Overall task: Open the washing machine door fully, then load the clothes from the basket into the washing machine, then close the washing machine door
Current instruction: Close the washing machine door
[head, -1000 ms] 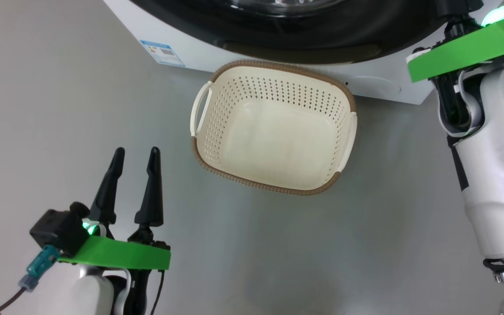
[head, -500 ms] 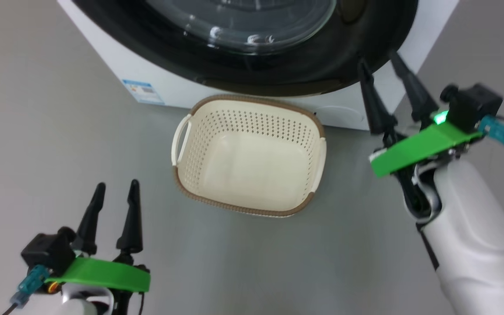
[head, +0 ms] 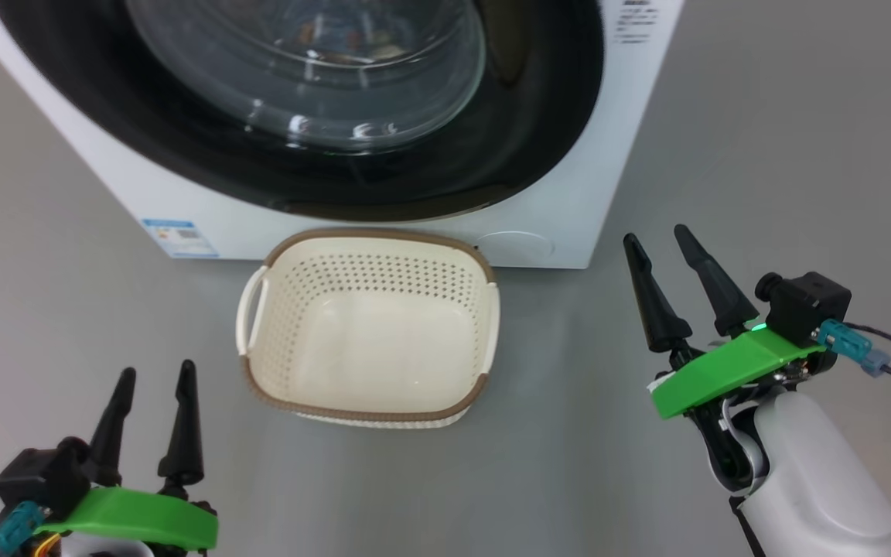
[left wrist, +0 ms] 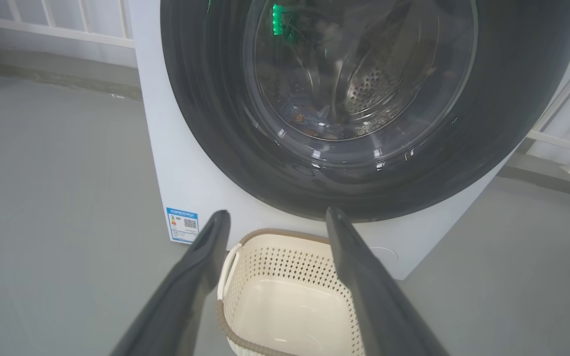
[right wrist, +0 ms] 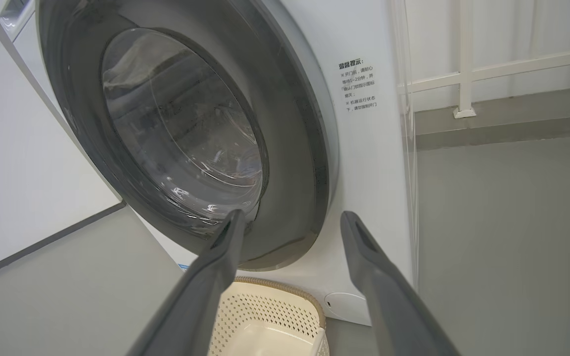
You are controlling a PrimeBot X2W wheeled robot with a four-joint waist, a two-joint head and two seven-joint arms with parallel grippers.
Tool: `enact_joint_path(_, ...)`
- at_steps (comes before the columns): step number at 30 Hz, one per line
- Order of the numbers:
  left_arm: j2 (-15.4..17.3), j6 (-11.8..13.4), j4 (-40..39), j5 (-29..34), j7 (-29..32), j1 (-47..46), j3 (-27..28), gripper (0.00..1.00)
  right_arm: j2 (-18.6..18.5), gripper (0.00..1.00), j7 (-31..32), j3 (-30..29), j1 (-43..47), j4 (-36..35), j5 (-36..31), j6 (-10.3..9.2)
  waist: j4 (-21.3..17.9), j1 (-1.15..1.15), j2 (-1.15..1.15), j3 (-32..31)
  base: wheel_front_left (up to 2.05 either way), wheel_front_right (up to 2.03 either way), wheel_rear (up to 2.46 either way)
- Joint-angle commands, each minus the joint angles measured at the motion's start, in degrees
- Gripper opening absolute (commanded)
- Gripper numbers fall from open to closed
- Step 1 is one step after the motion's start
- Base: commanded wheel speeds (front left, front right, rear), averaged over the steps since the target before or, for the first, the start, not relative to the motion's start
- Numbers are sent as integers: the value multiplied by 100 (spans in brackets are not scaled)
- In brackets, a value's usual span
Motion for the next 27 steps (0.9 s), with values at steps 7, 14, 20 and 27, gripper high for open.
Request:
enact_joint_path(7,222,-9,-41,3,-37,62,383,100,117,100,-25,33,327,-263,37,-8,-648,0,0,-286,0,0,0)
enact_joint_path(14,196,-9,23,81,-37,193,551,100,75,100,-25,-75,609,-282,6,-8,-980,0,0,-401,0,0,0)
enact_joint_path(20,201,-9,45,96,-37,313,692,100,23,100,-25,-184,859,-294,4,-8,-1170,0,0,-475,0,0,0)
enact_joint_path(27,171,-9,28,146,-37,391,802,100,-18,100,-25,-364,1131,-358,3,-8,-1242,0,0,-508,0,0,0)
